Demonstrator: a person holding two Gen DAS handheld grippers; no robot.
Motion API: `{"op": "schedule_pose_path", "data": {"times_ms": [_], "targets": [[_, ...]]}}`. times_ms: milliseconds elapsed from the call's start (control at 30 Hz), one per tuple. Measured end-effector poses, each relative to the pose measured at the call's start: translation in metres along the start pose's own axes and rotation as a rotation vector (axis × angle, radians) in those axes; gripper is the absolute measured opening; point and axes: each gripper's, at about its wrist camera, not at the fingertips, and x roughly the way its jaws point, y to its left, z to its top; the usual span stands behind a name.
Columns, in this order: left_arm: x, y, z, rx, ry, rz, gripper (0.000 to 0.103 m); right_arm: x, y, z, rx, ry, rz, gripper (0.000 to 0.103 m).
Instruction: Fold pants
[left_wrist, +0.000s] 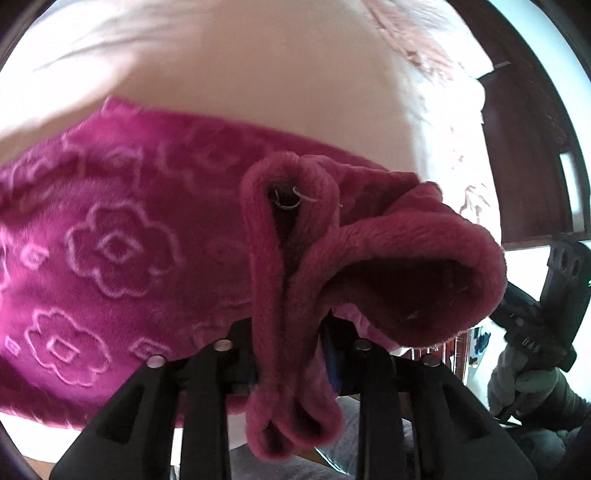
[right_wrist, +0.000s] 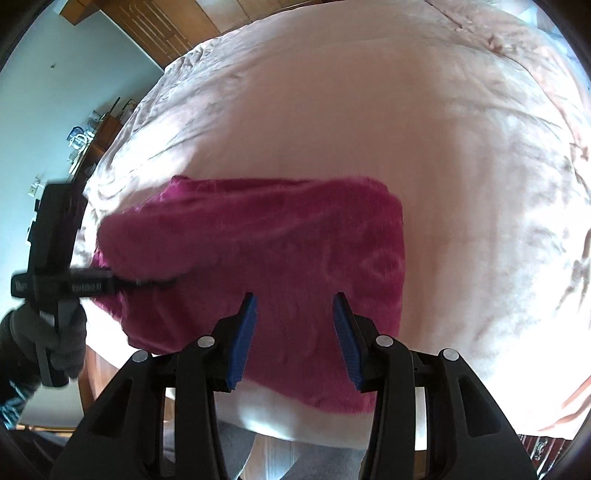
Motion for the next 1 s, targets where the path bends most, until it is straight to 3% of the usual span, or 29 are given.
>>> {"op": "schedule_pose_path", "data": {"times_ms": [267,533,800,1000], "targets": [[0.004,0.045,-0.022,-0.122,0.006,-0.007,0.032,0.023,-0.023,0.045,0.075,-0.014,-0.047,0.044],[0.005,0.06,-0.05,-0.174,0.02,0.06,0.032,0.085,-0.009,0.05,0.018,0.107,-0.029,0.046],[-0.011,0.077,-0.075,-0.233,0.003,0.092,0.036,0.057,-0.017,0.06,0.034,0.068,0.049,0.046],[-0.004,0.061,-0.062,-0.248,-0.007,0.116,0.038,0.058,-0.023,0.082,0.055,0.035,0.058,0.046]]}}
